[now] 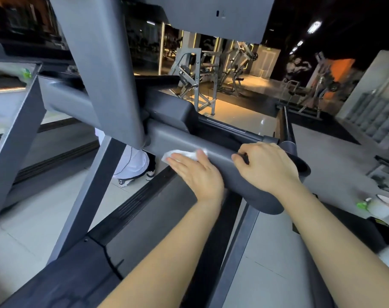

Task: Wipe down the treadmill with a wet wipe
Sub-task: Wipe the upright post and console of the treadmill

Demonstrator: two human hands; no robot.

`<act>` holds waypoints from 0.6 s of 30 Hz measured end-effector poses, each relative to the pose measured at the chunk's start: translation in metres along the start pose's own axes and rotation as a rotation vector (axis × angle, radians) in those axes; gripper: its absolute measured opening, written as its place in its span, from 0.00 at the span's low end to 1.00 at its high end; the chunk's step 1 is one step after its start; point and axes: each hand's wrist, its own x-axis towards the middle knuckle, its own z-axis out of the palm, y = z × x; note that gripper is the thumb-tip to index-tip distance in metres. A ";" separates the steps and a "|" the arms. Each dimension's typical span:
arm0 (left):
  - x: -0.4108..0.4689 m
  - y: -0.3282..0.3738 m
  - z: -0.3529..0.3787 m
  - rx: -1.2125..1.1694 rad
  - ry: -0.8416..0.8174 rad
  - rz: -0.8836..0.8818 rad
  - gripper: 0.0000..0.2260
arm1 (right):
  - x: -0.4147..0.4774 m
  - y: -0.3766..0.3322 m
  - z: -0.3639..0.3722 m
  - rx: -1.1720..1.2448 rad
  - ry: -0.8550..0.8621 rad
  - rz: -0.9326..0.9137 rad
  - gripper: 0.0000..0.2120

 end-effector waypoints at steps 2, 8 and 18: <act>0.038 0.011 -0.007 -0.076 0.081 -0.122 0.32 | 0.001 0.001 0.000 -0.023 -0.007 -0.012 0.18; 0.089 -0.006 -0.024 -0.441 0.116 -0.393 0.33 | 0.003 0.003 0.004 -0.040 0.030 -0.047 0.18; -0.110 0.000 0.033 -0.368 -0.303 -0.524 0.16 | 0.001 0.007 0.012 -0.083 0.097 -0.107 0.18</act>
